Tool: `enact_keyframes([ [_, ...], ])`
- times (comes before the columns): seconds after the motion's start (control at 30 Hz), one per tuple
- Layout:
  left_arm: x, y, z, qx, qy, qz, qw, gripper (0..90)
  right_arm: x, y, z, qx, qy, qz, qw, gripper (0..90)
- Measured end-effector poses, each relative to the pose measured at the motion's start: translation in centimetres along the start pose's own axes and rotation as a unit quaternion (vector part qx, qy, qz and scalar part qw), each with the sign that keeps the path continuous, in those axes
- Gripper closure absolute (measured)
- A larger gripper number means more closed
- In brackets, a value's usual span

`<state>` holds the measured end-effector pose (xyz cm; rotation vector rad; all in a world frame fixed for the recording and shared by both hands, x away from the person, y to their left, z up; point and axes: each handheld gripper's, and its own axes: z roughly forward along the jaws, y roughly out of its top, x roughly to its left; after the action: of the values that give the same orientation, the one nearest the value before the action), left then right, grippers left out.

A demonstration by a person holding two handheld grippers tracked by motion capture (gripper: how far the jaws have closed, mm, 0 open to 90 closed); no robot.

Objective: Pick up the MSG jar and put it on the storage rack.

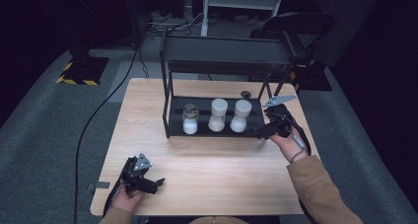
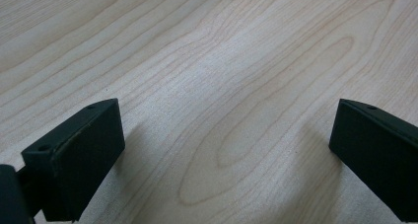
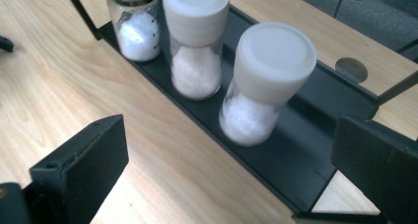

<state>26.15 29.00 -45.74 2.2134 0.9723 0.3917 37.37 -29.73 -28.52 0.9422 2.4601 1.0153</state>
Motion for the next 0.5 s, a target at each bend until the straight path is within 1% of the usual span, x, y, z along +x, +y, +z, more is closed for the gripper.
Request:
enact_keyframes([
  [0.1,0.0,0.0,0.0,-0.001,0.0,0.0,1.0,0.0,0.4,-1.0,-0.6,-0.002,0.001,-0.004,1.0,0.6],
  [0.23,0.0,0.0,0.0,-0.001,0.0,-0.001,1.0,0.0,0.7,-2.4,-1.3,-0.003,0.002,-0.003,1.0,0.6],
  [0.43,0.0,0.0,0.0,-0.001,0.0,0.0,1.0,0.0,0.6,-4.5,-1.8,-0.007,0.006,0.01,0.9999,0.6],
  [0.5,0.0,0.0,0.0,-0.001,0.0,0.0,1.0,0.0,0.5,-5.3,-1.7,-0.009,0.012,0.017,0.9997,0.6],
])
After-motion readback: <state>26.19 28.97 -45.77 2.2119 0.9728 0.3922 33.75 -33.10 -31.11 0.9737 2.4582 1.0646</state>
